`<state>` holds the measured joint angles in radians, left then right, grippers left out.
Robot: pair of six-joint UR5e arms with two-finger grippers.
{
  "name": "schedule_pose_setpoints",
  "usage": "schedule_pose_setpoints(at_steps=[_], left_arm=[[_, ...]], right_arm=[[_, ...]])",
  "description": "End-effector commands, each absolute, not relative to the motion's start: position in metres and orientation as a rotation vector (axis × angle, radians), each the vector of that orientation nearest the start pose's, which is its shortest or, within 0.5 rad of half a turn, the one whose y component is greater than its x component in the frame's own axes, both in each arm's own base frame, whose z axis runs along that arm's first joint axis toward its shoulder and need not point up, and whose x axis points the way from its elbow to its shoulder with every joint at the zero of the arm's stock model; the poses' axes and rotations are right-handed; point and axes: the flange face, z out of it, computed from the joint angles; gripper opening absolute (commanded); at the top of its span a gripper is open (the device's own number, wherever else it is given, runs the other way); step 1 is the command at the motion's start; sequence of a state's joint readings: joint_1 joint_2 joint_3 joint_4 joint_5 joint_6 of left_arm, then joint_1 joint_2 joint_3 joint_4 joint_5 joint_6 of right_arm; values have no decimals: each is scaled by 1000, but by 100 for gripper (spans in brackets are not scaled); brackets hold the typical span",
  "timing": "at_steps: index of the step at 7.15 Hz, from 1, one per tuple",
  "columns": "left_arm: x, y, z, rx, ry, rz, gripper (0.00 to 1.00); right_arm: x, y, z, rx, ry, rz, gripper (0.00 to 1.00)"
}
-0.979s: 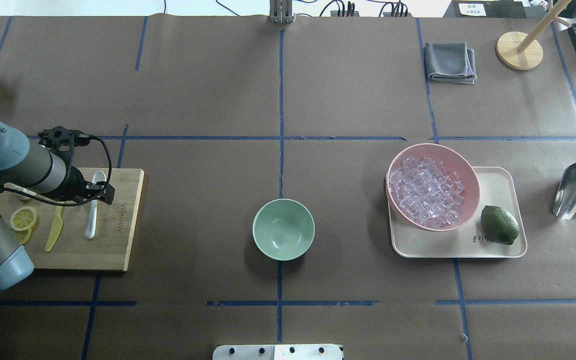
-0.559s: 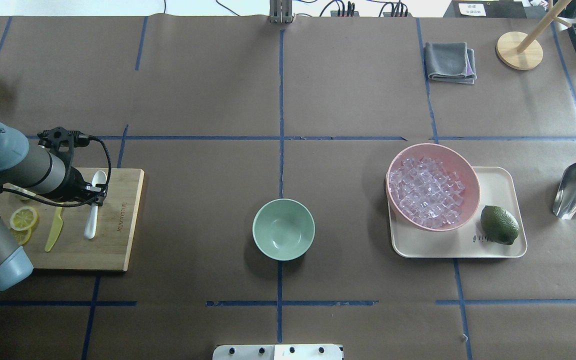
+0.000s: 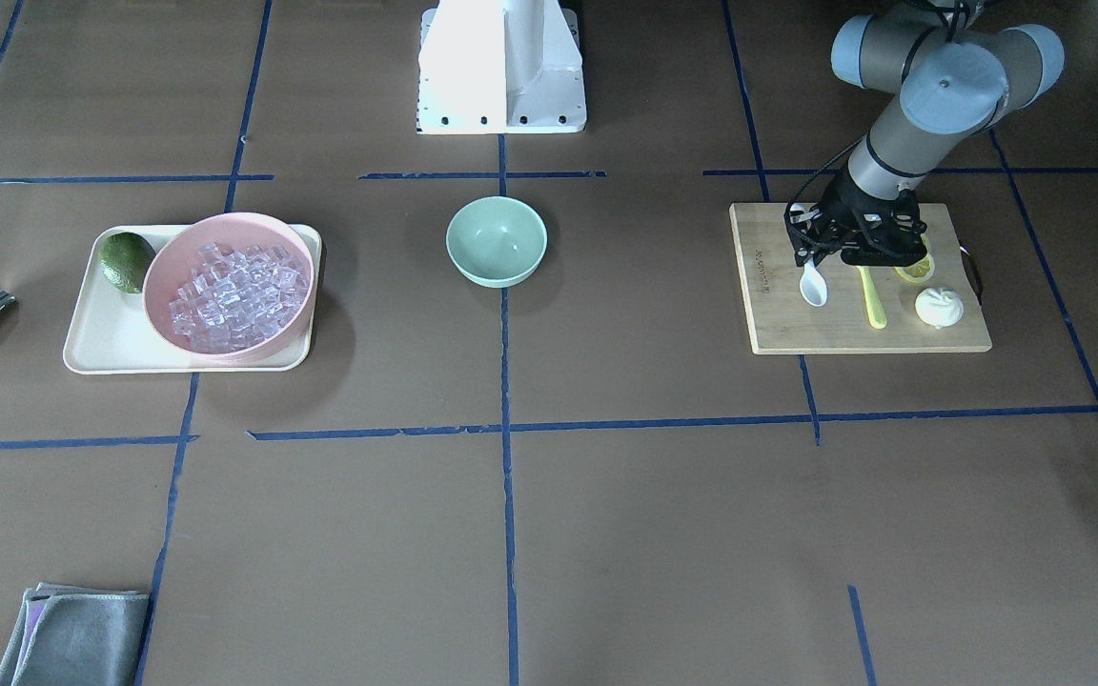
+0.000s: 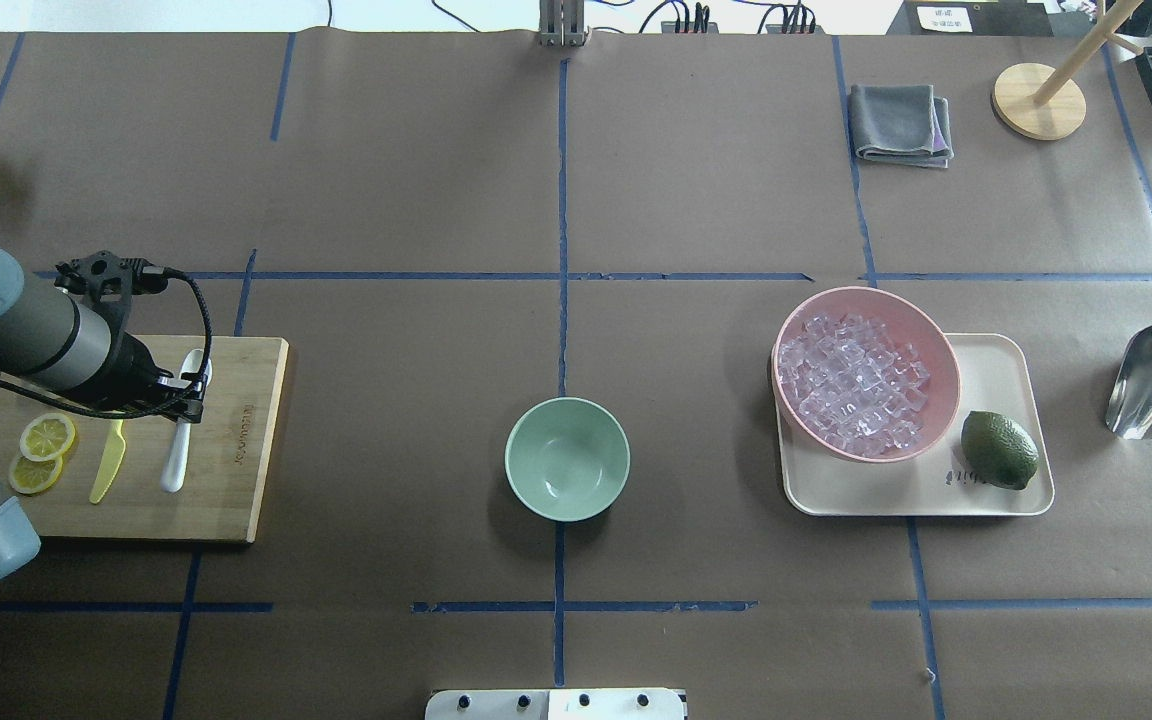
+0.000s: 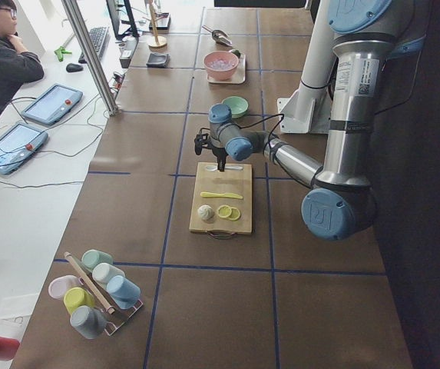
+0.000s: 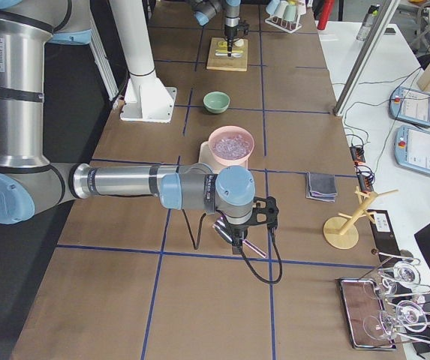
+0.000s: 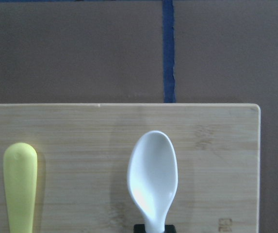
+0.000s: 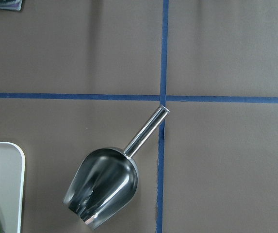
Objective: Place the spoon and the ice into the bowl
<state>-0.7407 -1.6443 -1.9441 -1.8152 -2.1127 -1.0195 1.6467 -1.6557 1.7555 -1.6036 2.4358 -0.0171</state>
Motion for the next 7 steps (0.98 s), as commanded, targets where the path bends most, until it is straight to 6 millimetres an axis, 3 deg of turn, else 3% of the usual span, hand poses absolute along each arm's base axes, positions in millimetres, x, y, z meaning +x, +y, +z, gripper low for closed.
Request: schedule_pose_setpoints(at_steps=[1,2,4,5,6,7], left_arm=[[319,-408,336,-46,825,-6,0],[330,-418,299,-53,820,-13,0],[344,-424,228,-75,850,-73,0],[368,-404,198,-128,895,-92,0],[414,-371,172,-183,910,-76,0],[444,-363,152,-178,914,-70,0]], right_arm=[[80,-475,573,120,-874,35,100],[65,-480,558,101,-920,68,100],[5,-476,490,58,-950,114,100],[-7,-475,476,79,-936,93,100],[-17,-477,467,91,-941,66,100],[-30,-486,451,99,-950,37,100]])
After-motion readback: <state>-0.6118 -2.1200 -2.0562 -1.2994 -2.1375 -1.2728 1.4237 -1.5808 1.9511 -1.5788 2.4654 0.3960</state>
